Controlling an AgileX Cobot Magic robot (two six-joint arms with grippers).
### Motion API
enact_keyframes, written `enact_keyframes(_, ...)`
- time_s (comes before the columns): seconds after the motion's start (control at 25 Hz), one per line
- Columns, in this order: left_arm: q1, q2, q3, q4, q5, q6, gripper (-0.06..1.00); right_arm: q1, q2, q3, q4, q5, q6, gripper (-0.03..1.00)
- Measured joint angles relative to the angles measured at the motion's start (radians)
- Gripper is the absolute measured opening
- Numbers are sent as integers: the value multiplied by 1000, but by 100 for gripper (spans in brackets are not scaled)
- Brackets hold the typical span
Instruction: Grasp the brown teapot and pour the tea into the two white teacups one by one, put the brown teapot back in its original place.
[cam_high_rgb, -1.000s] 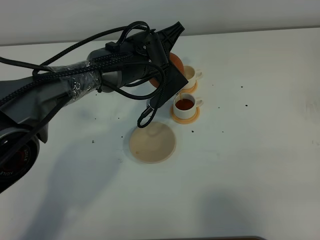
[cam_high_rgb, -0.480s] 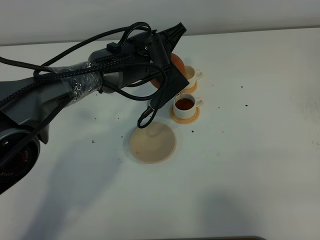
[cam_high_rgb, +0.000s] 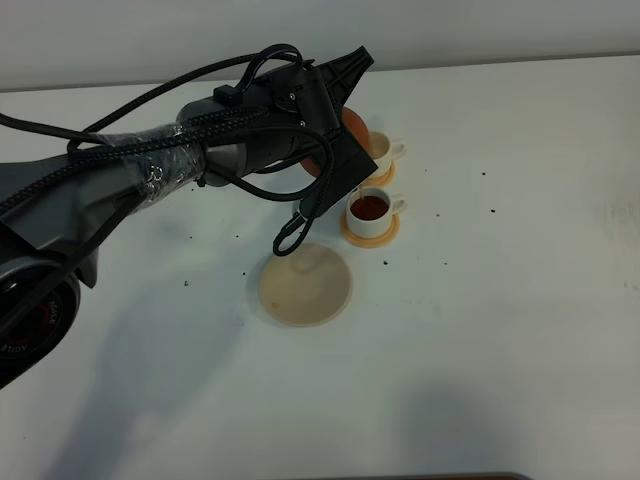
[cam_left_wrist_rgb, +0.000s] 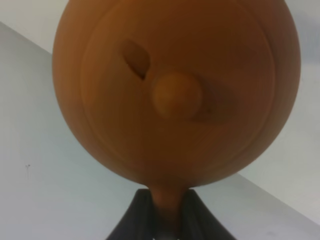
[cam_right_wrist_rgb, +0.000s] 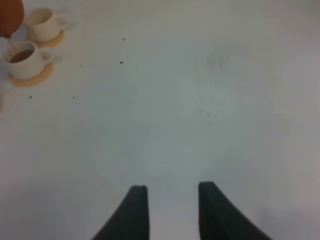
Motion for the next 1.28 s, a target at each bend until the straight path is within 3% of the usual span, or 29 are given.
enact_keyframes(1.28, 0, 0, 0, 0, -4, 4, 11, 0, 0, 0, 0, 0, 0, 24)
